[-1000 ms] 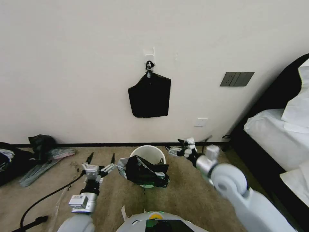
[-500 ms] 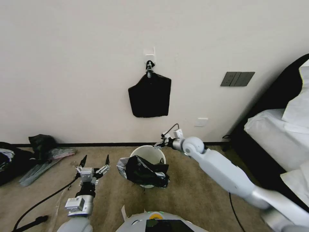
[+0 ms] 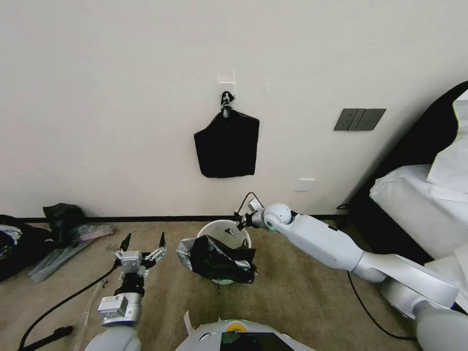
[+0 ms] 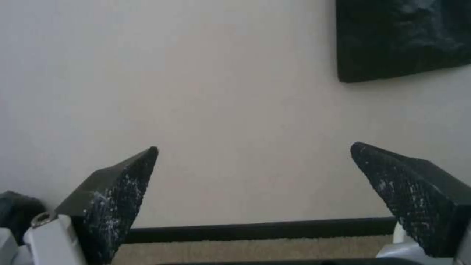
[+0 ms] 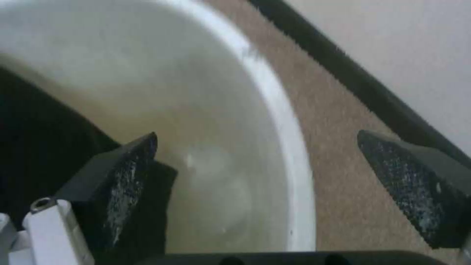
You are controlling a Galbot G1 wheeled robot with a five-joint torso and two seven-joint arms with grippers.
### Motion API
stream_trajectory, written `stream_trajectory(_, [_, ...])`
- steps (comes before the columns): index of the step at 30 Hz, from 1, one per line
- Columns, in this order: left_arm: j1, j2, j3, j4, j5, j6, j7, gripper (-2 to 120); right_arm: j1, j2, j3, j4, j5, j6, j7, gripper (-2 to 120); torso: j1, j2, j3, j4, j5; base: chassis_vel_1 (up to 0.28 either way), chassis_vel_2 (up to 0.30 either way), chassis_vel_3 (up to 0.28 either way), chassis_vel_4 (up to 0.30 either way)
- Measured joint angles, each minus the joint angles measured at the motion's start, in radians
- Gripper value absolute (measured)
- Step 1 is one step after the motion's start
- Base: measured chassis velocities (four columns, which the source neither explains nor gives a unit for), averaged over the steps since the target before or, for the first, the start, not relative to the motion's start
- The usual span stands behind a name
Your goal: Place a trash bag onto the trash bin.
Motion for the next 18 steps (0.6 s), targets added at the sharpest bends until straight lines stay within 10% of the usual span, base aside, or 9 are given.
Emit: stream_trajectory(18, [0.018,-0.022,-0.004,-0.033,0.002,-0.003,-0.008,100,-0.022,0.072,0.046,-0.081,-0.08,0.005,-0.069,46,0.0,0.0,0.0,0.0,0.0001,0.0,0.0,0.0,0.0])
